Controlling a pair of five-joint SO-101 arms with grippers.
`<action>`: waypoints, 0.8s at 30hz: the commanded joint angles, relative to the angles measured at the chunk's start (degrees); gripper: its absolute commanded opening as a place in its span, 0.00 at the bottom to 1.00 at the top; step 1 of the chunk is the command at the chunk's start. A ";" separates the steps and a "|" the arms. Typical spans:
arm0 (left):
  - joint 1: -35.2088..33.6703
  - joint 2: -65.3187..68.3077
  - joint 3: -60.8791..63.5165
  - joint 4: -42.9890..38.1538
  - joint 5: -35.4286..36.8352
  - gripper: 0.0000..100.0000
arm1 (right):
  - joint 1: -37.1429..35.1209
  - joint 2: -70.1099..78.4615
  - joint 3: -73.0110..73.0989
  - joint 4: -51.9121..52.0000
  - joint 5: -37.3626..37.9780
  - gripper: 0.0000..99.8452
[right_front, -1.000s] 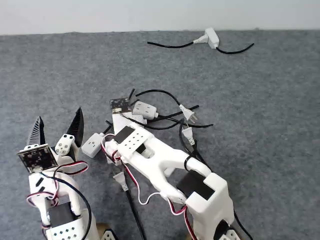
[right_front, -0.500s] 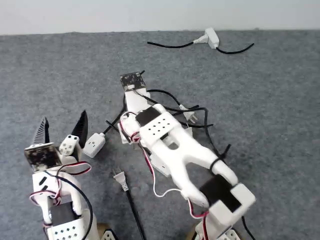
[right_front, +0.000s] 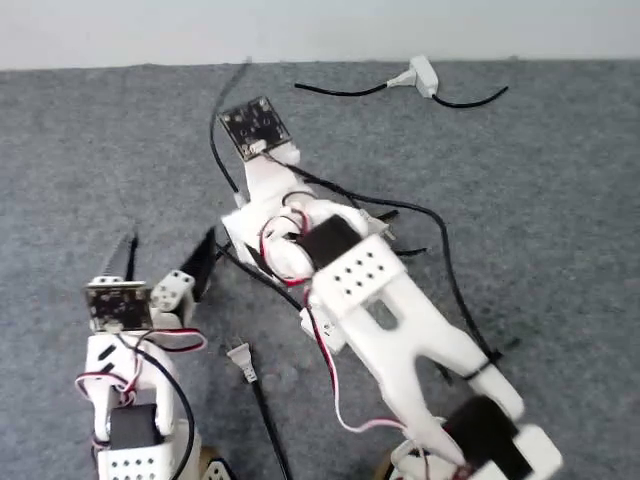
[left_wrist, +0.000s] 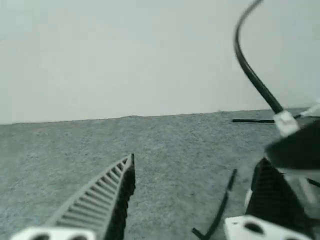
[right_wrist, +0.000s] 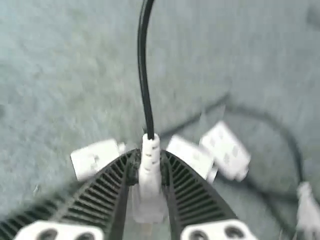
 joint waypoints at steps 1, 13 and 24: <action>7.56 -0.62 -9.19 5.89 1.32 0.35 | 0.75 -9.19 -0.79 -3.12 6.77 0.01; 19.34 -0.70 -10.24 8.44 -1.58 0.35 | -0.22 -24.57 0.97 -1.89 13.54 0.01; 19.43 -0.70 -12.88 8.18 -1.76 0.32 | -0.75 -28.35 7.74 -2.15 13.63 0.01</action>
